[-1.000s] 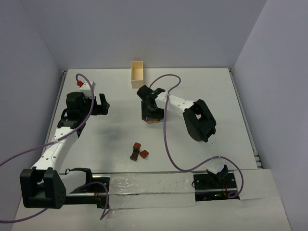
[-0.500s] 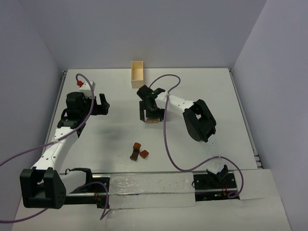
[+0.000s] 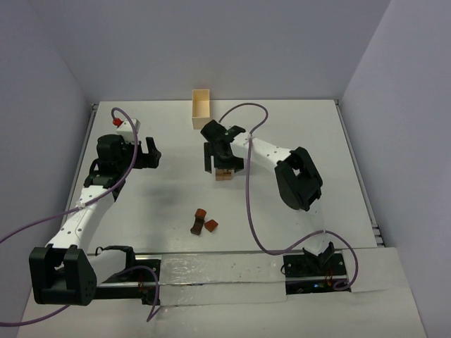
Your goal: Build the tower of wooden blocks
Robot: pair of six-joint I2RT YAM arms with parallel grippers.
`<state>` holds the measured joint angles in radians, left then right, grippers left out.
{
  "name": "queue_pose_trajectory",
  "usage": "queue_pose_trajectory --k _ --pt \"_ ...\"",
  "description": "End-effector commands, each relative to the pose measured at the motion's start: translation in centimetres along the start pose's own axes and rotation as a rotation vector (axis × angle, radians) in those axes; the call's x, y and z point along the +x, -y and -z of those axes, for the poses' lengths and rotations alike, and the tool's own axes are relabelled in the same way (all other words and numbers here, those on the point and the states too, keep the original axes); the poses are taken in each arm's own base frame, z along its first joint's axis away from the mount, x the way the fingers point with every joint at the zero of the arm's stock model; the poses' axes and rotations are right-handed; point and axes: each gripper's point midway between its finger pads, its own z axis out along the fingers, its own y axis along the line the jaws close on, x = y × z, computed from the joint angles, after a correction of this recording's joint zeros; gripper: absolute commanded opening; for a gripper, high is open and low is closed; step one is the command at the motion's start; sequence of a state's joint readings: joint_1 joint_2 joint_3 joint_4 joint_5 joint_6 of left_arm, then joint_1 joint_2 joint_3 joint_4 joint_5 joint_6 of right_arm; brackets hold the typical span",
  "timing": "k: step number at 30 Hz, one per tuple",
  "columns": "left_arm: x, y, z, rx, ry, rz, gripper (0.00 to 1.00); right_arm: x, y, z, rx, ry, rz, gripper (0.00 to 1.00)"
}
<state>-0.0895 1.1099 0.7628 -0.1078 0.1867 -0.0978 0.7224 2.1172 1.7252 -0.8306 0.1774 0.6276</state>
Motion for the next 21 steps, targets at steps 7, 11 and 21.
queue_pose_trajectory --k 7,11,21 --pt "-3.2 0.4 0.8 0.012 0.099 -0.011 0.99 -2.3 -0.7 6.5 -0.025 0.2 0.062 1.0" --pt "-3.4 0.4 1.0 0.015 0.108 -0.015 0.99 -2.6 -0.7 8.5 -0.03 0.256 0.091 1.0" --pt "-2.7 4.0 2.0 0.24 0.056 -0.151 0.99 -5.9 -2.0 16.2 -0.262 0.423 0.459 1.0"
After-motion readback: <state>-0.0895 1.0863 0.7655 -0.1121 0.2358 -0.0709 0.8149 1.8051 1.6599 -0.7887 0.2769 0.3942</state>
